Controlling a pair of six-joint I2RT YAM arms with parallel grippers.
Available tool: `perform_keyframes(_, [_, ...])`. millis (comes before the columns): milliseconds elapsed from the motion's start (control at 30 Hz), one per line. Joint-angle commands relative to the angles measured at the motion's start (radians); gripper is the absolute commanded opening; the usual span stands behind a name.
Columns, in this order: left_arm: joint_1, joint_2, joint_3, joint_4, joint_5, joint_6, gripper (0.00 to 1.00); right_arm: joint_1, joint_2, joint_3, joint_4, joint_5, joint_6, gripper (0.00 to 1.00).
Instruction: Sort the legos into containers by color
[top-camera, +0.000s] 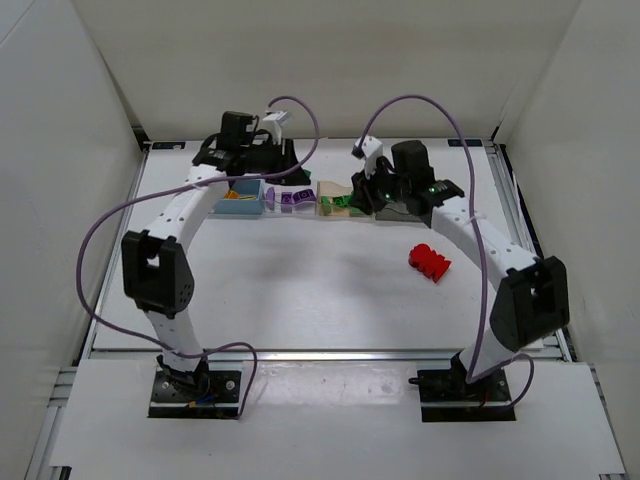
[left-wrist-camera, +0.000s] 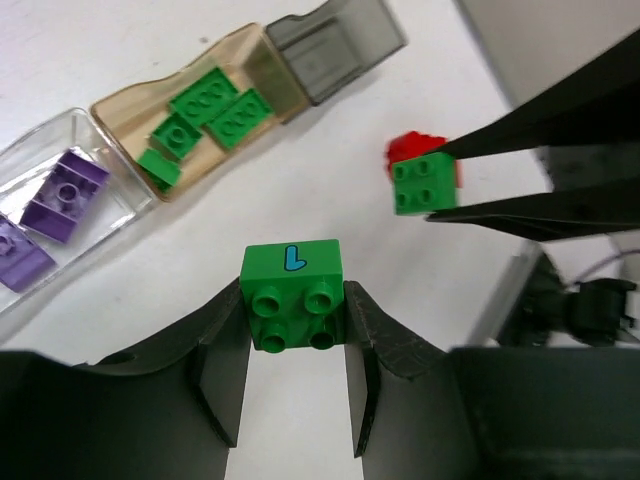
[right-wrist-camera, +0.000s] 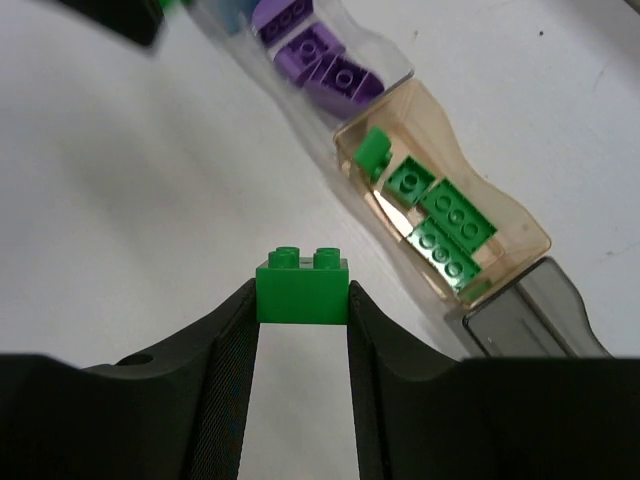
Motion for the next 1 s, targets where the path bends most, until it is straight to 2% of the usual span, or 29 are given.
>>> perform_keyframes(0, [-0.058,0.091,0.100,-0.104,-0.195,0.055,0.25,-0.013,0.103,0.143,-0.011,0.000,0.171,0.01])
perform_keyframes(133, [-0.116,0.194,0.233,-0.115,-0.291,0.058,0.26,-0.020,0.215,0.285,-0.056,0.018,0.294,0.00])
perform_keyframes(300, [-0.138,0.291,0.302,-0.099,-0.309,0.049,0.27,-0.038,0.302,0.323,-0.079,0.040,0.380,0.00])
perform_keyframes(600, [-0.144,0.378,0.371,-0.089,-0.282,0.049,0.30,-0.073,0.373,0.318,-0.064,0.090,0.377,0.00])
perform_keyframes(967, [-0.150,0.458,0.439,-0.085,-0.251,0.041,0.33,-0.085,0.502,0.416,-0.044,0.143,0.362,0.00])
